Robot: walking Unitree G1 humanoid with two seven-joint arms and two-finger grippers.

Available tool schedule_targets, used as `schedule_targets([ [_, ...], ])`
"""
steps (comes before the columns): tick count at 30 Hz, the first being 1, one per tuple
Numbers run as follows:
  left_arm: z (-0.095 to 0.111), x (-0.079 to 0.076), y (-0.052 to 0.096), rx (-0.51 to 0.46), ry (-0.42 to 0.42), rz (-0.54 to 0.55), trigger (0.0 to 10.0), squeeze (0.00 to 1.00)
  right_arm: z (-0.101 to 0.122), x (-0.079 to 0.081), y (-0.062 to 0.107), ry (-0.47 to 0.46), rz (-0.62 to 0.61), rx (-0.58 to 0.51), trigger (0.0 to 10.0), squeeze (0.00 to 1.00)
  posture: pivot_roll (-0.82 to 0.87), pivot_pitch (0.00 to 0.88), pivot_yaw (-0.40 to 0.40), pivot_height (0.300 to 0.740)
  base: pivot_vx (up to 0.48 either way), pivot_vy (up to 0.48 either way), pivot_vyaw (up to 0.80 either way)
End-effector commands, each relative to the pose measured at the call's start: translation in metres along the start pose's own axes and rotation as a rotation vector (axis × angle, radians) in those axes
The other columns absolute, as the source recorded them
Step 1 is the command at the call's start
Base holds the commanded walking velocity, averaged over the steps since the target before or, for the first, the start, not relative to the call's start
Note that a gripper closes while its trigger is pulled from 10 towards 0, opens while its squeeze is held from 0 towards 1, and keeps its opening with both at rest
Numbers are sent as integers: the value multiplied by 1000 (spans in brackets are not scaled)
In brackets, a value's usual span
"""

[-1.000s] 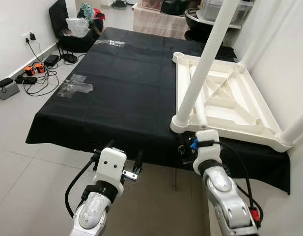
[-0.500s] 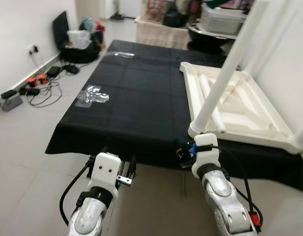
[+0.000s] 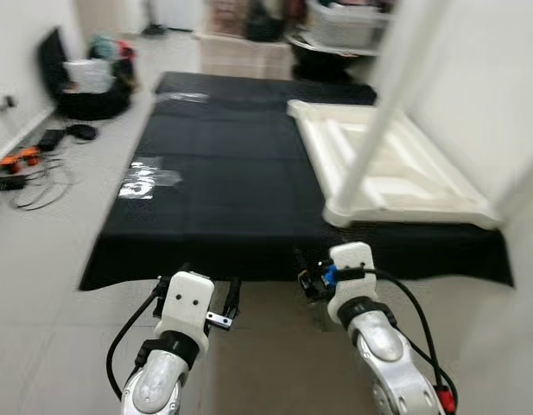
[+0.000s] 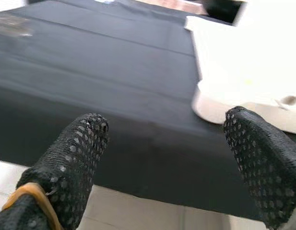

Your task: Building children table

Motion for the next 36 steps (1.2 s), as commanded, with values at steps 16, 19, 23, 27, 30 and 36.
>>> schedule_targets([
  [16,30,-1,-6,-103,-20,18,10000,0,37,21,2,12,118,-152,10000,0,54,56,-105,740,0,0,250],
  [19,40,5,-11,-150,-52,22,10000,0,42,17,-3,10,104,-162,10000,0,54,56,-105,740,350,0,550],
  [23,45,17,-14,-166,-72,47,10000,0,49,6,-10,-9,54,-173,10000,0,54,49,-108,740,442,0,0],
  [27,50,20,-17,-182,-71,56,10000,0,56,0,-15,-14,25,-192,10000,0,55,51,-109,740,480,0,0],
  [30,52,18,-17,-186,-74,52,10000,0,58,-1,-16,-16,18,-198,10000,0,54,57,-107,740,480,0,0],
  [36,57,18,-19,-200,-73,56,10000,0,68,-2,-21,-21,19,-229,10000,0,57,67,-109,740,480,0,0],
])
Point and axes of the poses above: a point about 5 cm out from each wrist's last joint towards the gripper, its own y axis pointing back from the gripper into the wrist, its own z axis along the axis of the wrist's last joint, x = y × z, the point moved 3 cm from there along -y, pointing out of the wrist towards the gripper, and after that the axes turned 4 degrees about y, right-handed, at the moved point
